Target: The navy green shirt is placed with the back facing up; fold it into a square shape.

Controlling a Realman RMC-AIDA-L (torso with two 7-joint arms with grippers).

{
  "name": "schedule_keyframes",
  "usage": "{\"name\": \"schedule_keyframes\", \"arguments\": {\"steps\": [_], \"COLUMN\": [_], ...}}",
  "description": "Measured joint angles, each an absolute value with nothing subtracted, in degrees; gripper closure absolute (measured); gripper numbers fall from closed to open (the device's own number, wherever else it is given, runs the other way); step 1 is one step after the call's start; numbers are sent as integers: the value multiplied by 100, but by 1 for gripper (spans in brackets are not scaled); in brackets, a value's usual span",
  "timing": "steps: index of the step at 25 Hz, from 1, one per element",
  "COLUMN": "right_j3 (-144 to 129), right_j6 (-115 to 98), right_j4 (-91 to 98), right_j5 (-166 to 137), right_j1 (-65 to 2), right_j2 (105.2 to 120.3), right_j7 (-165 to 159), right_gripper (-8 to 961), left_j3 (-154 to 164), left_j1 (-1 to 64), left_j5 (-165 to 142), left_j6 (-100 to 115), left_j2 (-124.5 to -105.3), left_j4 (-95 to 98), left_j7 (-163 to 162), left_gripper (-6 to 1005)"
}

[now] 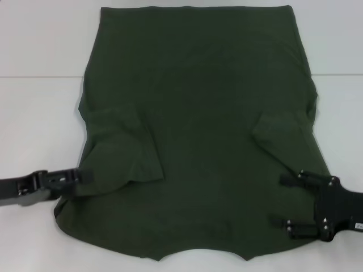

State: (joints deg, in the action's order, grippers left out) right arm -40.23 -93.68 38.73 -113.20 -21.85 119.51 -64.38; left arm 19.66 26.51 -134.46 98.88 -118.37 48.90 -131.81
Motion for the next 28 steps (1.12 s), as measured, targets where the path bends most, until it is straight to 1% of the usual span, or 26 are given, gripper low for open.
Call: {"name": "schedule_keyframes", "arguments": {"steps": [7, 14, 28], "right_j3": [-4073, -4095, -4121], "right_j6": [-8964, -8830, -8824], "right_j4": [3541, 3482, 3471], "right_j5": [-11533, -11603, -11602], "right_j1": [-2270, -2375, -2387], "right_j2": [11964, 11972, 11979], "right_j7": [-6182, -6171, -6167], "right_gripper": [13, 13, 12], "left_j3": [1970, 2086, 2267], "left_j1": [2842, 3002, 3090], "left_j5": [-14316, -14757, -14922], "left_j6": [9702, 9471, 9281], "left_j2": [-11749, -11728, -11707], "left_j4": [4984, 5050, 4883], "left_j7": [-13918, -13998, -14014], "left_gripper": [125, 125, 124]}}
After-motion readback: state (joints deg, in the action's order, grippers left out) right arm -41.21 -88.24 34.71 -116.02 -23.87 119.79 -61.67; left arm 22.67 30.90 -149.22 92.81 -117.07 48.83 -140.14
